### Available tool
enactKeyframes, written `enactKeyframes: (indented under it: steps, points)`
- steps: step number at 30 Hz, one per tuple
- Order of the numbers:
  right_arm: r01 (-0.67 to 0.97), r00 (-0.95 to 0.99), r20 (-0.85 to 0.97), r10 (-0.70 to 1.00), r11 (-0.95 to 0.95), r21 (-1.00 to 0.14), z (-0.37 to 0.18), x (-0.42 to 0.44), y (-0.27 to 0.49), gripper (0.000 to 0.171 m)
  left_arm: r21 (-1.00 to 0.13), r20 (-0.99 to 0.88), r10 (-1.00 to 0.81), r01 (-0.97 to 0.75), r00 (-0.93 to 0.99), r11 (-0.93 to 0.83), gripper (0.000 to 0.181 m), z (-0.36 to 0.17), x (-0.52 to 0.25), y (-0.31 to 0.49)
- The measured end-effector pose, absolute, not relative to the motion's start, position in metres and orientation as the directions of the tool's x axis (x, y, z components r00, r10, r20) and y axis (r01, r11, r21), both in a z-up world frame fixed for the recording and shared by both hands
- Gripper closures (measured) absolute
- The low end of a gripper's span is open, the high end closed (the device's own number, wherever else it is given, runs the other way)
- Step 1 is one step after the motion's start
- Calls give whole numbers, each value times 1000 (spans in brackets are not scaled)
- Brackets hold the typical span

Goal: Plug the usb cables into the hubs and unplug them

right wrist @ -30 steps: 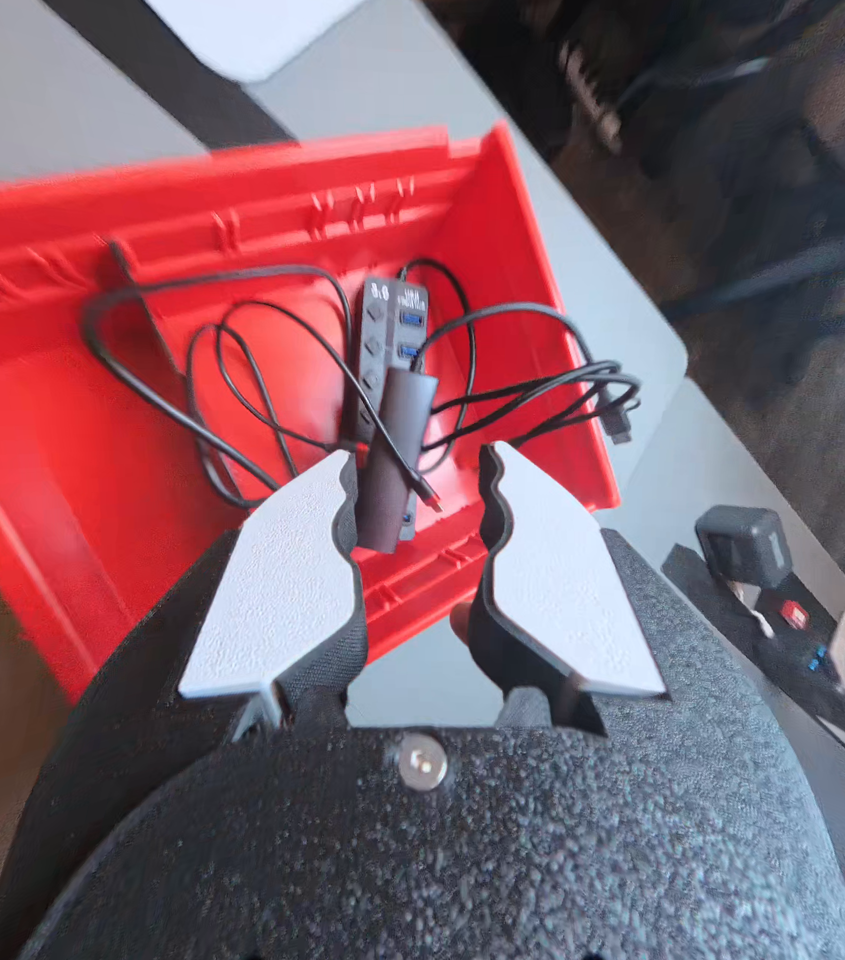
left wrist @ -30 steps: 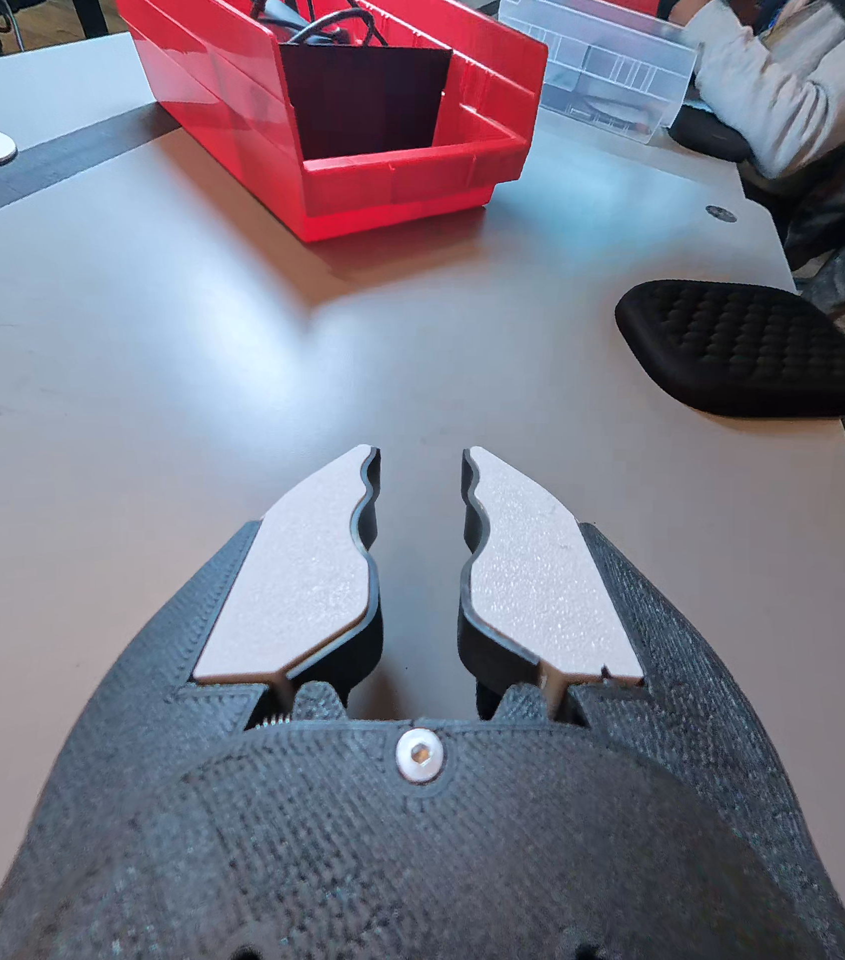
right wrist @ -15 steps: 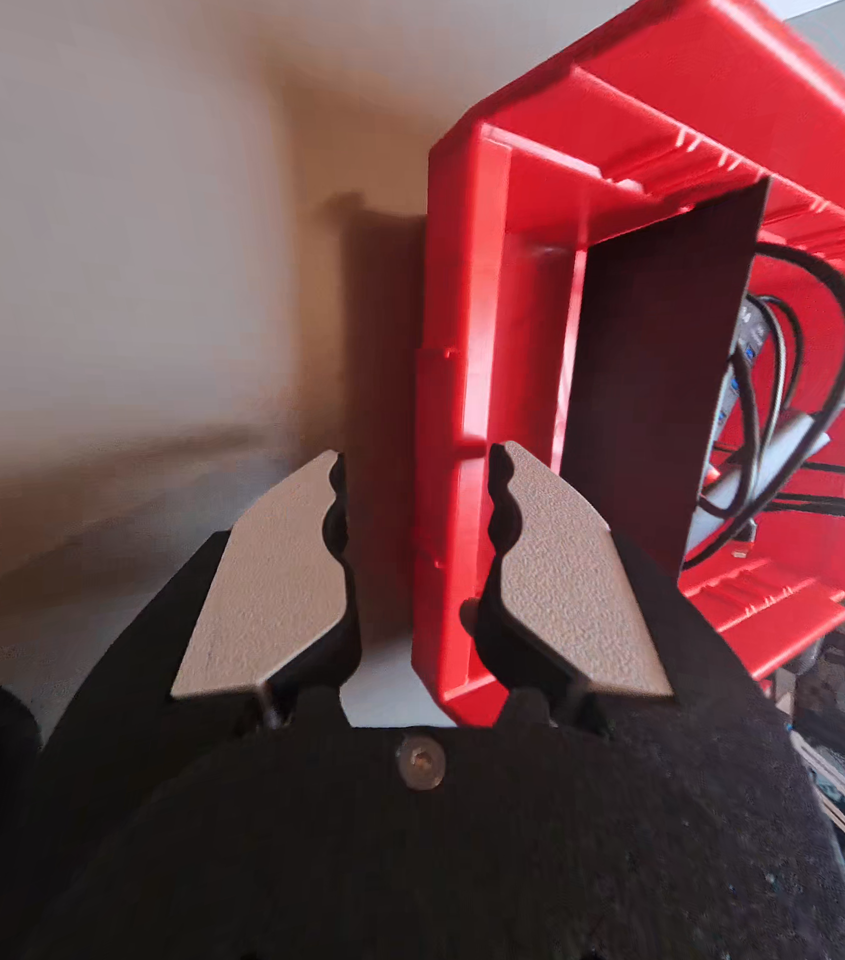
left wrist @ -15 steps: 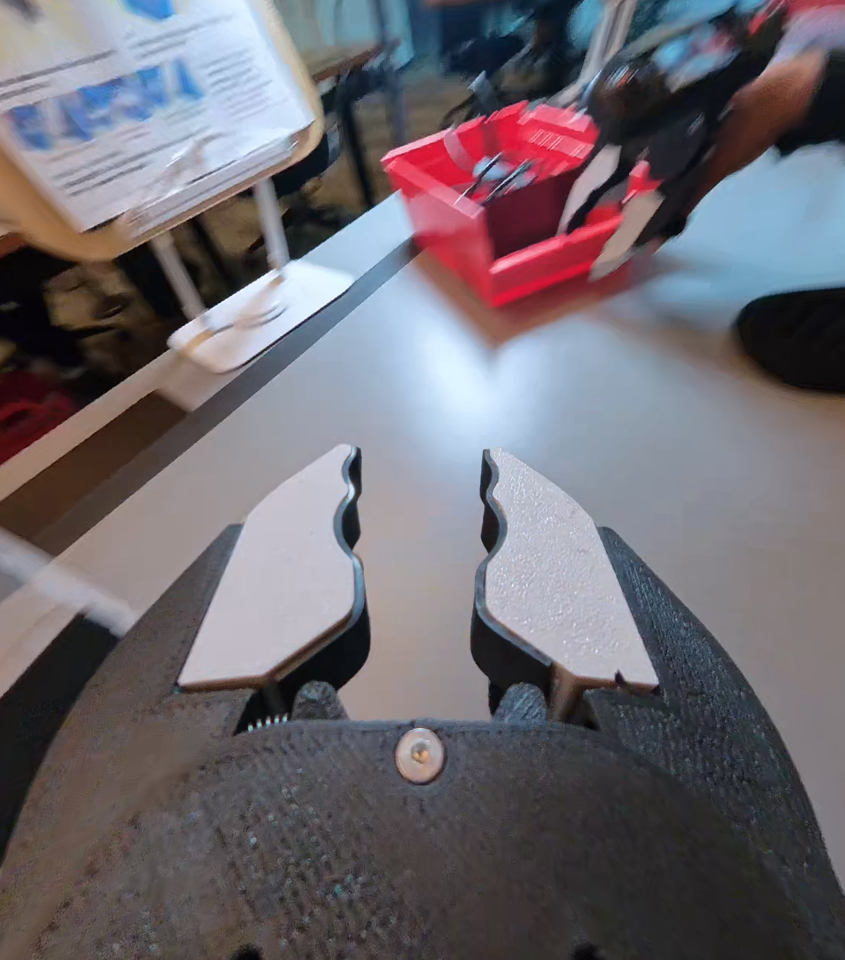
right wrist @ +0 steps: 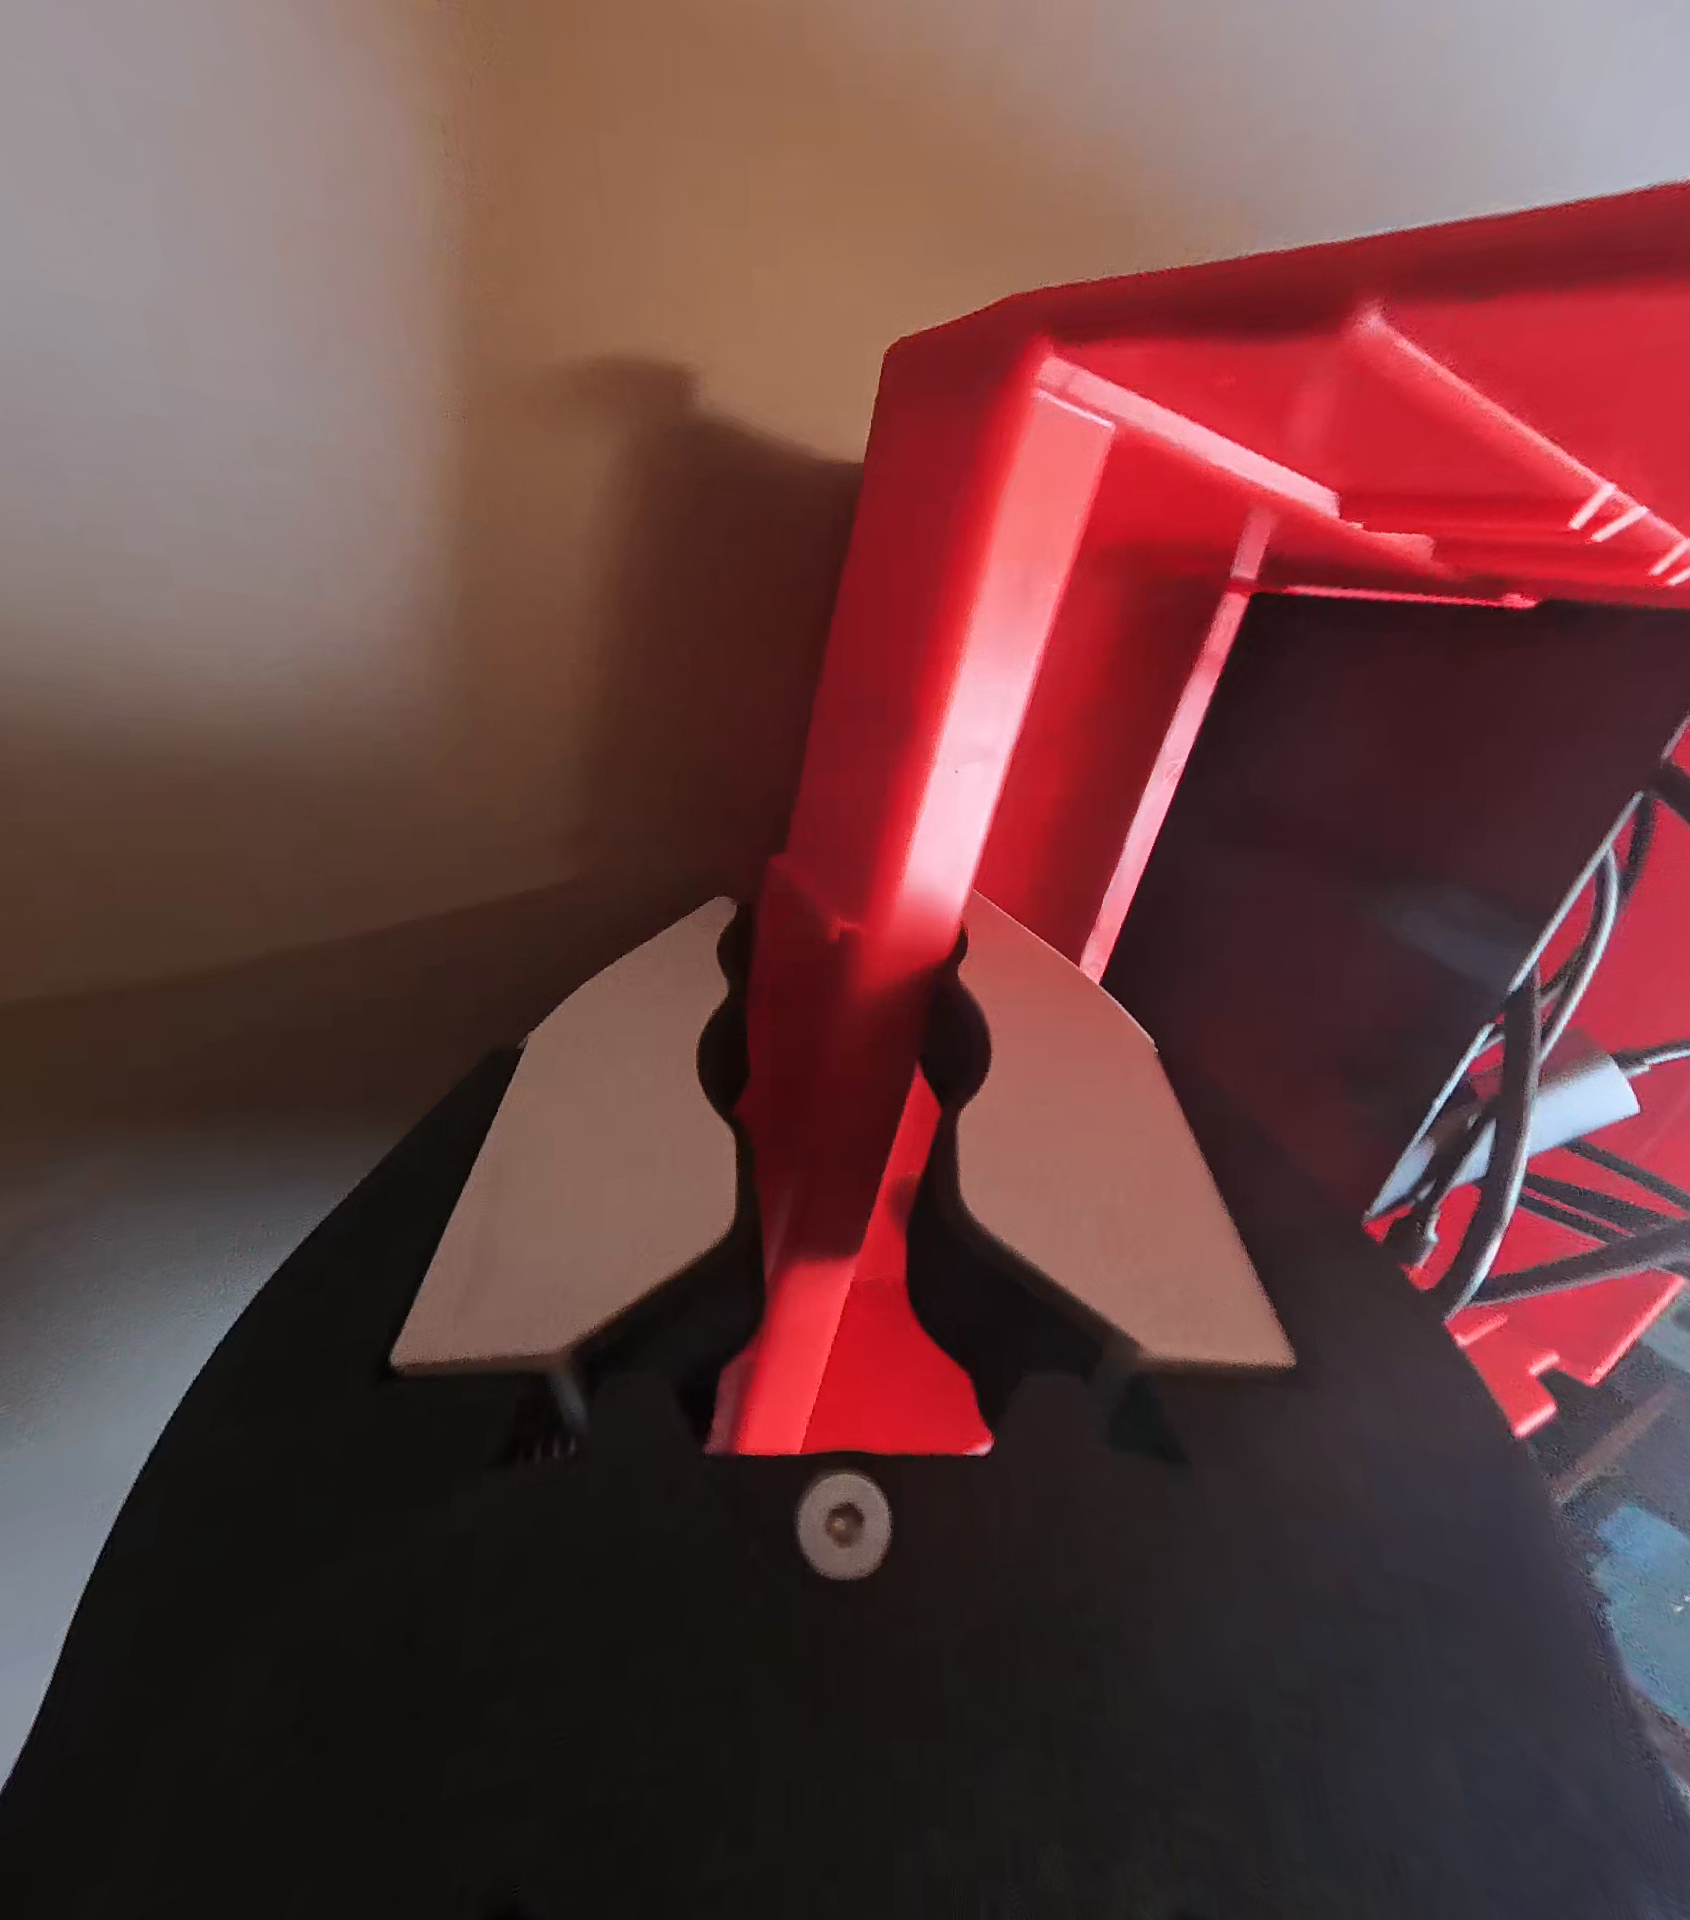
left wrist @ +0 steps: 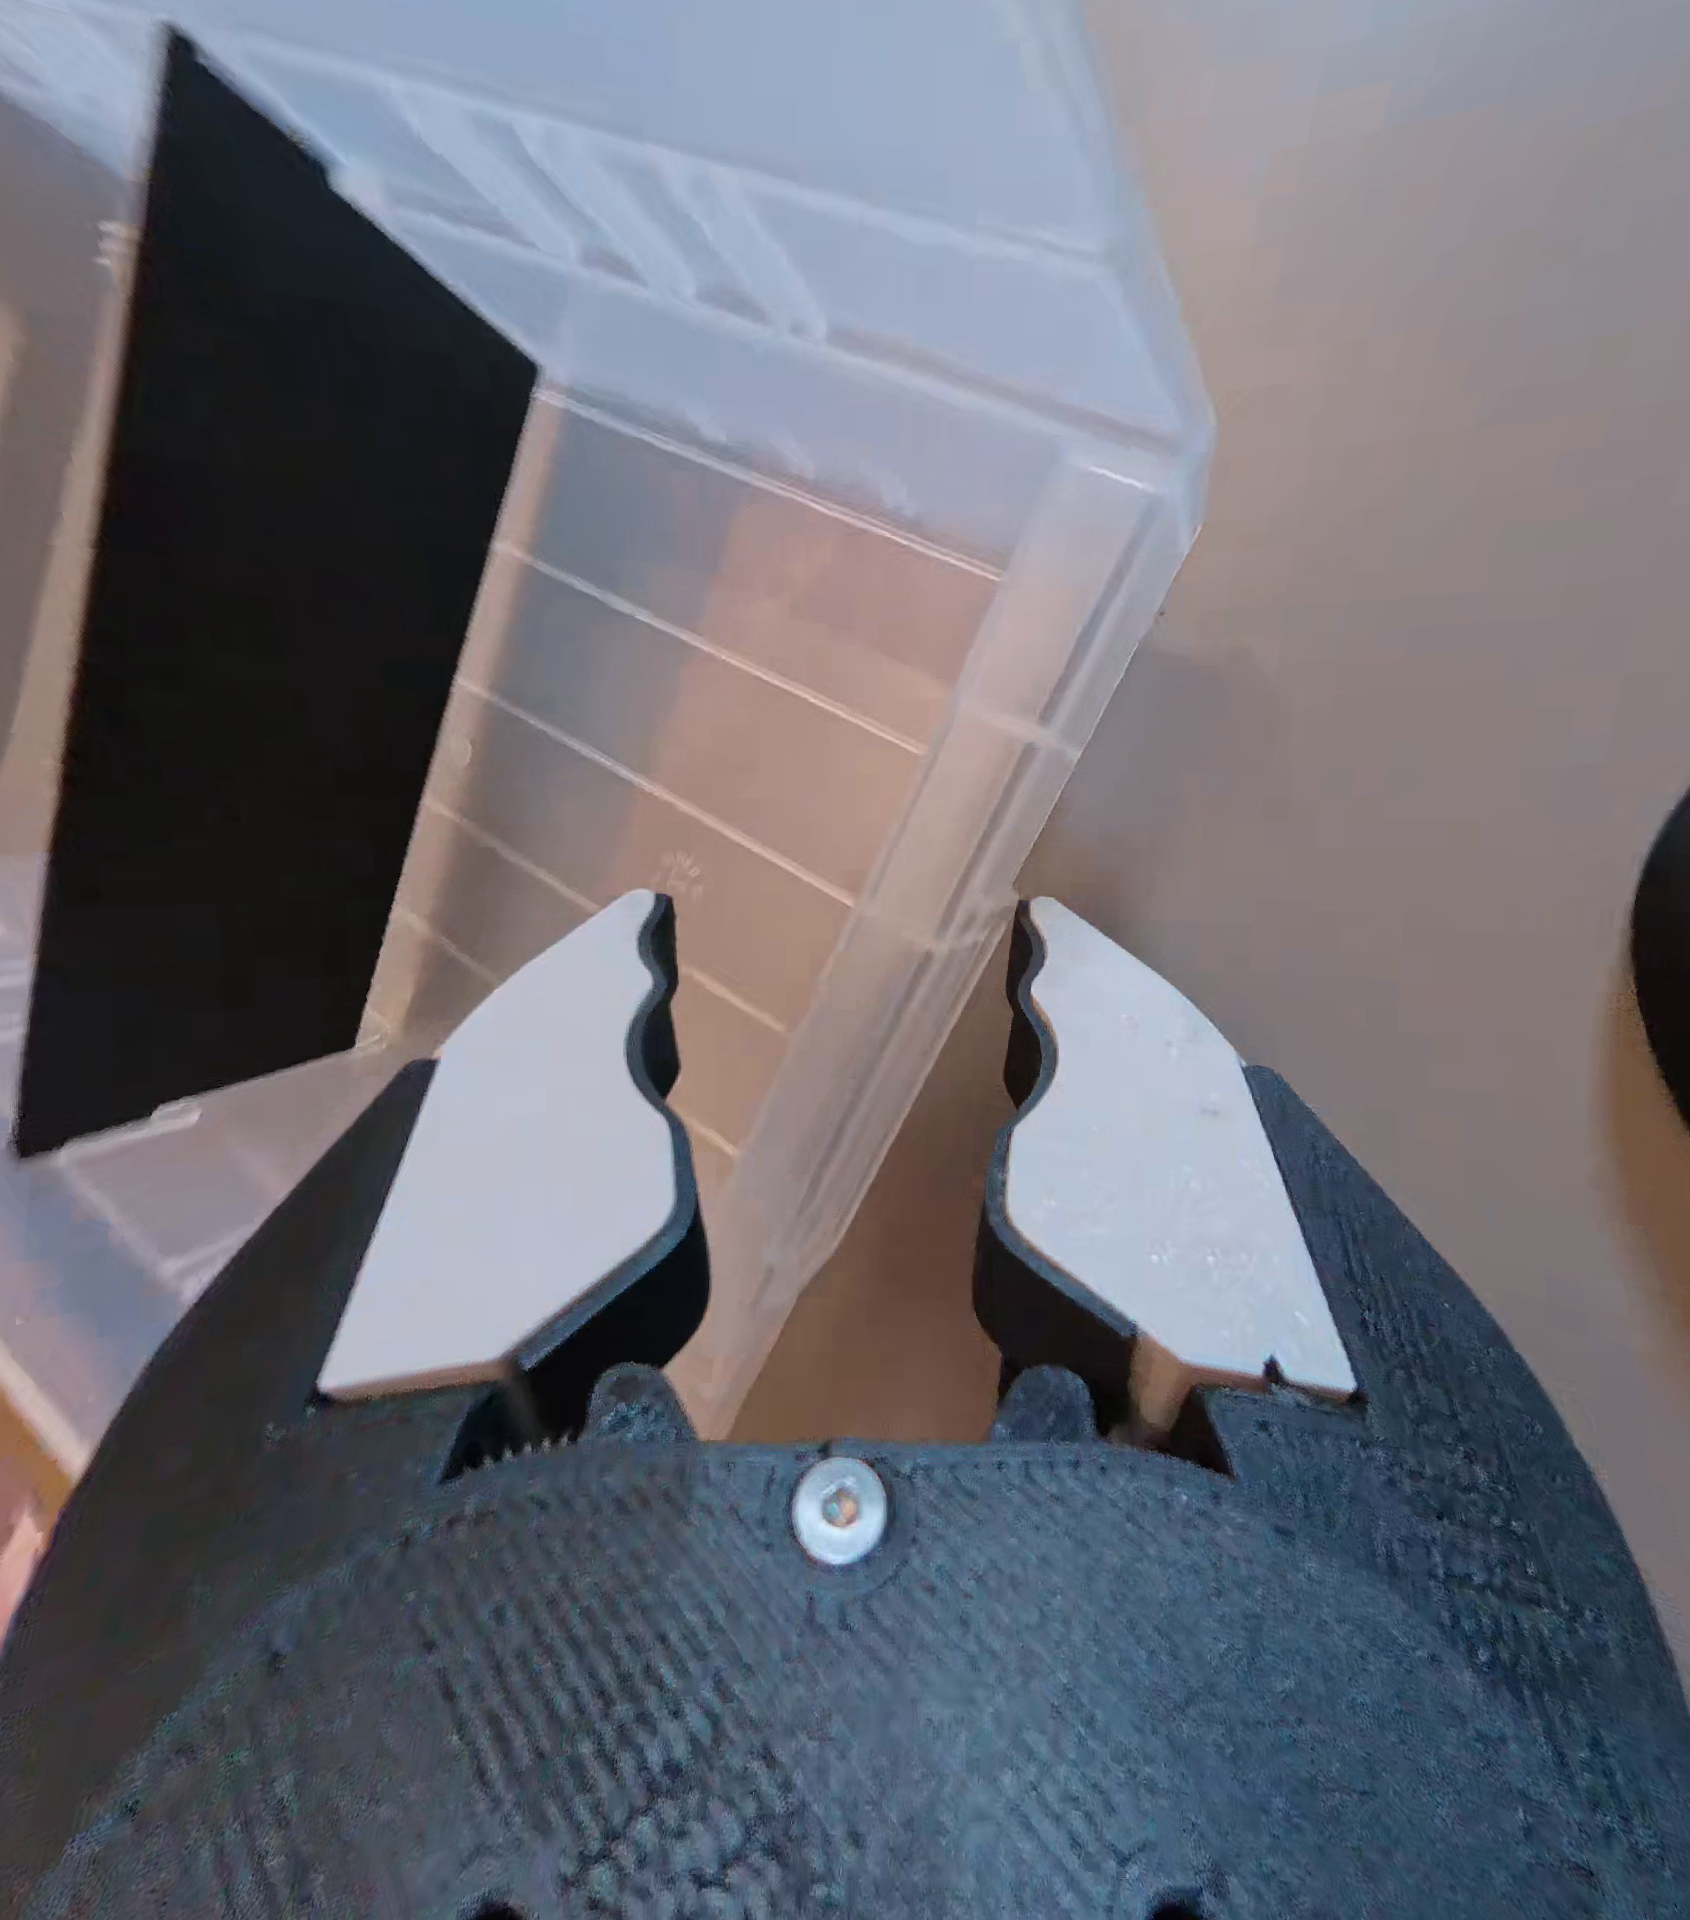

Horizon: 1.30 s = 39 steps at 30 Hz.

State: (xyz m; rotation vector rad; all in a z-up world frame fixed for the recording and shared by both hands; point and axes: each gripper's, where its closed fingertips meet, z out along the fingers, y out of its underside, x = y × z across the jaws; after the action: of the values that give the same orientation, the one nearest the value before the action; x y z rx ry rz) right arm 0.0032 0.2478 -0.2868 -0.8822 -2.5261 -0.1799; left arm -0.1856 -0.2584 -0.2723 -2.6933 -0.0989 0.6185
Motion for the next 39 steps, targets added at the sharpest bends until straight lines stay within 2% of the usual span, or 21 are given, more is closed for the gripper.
enactKeyframes:
  steps: [3,5,10,12,13,15,17,20,23,27,28,30,32,35,39]
  points:
    - [549,-716,494,493,835,-37,-285,26,222,141,-323,-385,53,-80,922,-943,138,-290,-183,-244]
    - [506,-718,525,457,861,-59,-282,38,204,141,-338,-426,13,-146,905,-930,148,-290,-185,-227]
    - [427,-658,618,429,889,-163,-268,63,161,140,-347,-507,-53,-260,860,-901,151,-288,-176,-167]
    - [432,-606,619,499,860,-271,-256,76,145,130,-344,-517,-93,-306,851,-888,151,-287,-164,-139]
    - [445,-572,587,574,817,-365,-248,83,136,124,-347,-520,-130,-347,845,-871,151,-287,-155,-124]
    - [446,-477,497,725,687,-574,-224,96,126,125,-364,-514,-200,-423,834,-830,151,-285,-135,-90]
    - [435,-348,424,836,545,-717,-200,111,136,127,-371,-514,-274,-499,813,-783,151,-284,-115,-55]
    - [412,-133,312,941,339,-846,-179,140,171,130,-376,-553,-355,-606,754,-701,150,-279,-97,-3]
    - [406,43,203,978,168,-898,-183,169,208,130,-386,-623,-341,-655,704,-649,143,-268,-96,34]
    - [415,169,88,982,10,-910,-209,190,236,127,-575,-588,-155,-545,794,-610,133,-242,-96,43]
    - [418,184,61,981,-22,-908,-217,190,238,126,-639,-561,-94,-502,823,-582,136,-234,-94,40]
    - [416,191,-11,982,-91,-905,-229,185,238,121,-786,-415,-7,-362,910,-501,138,-218,-76,31]
    - [404,176,-86,981,-152,-902,-236,175,233,118,-885,-196,14,-171,980,-434,139,-209,-47,25]
    - [399,193,-102,976,-173,-901,-237,158,237,116,-936,84,4,81,996,-342,140,-200,3,26]
    - [363,203,-167,965,-232,-902,-228,137,246,119,-942,243,64,251,968,-221,137,-195,43,52]
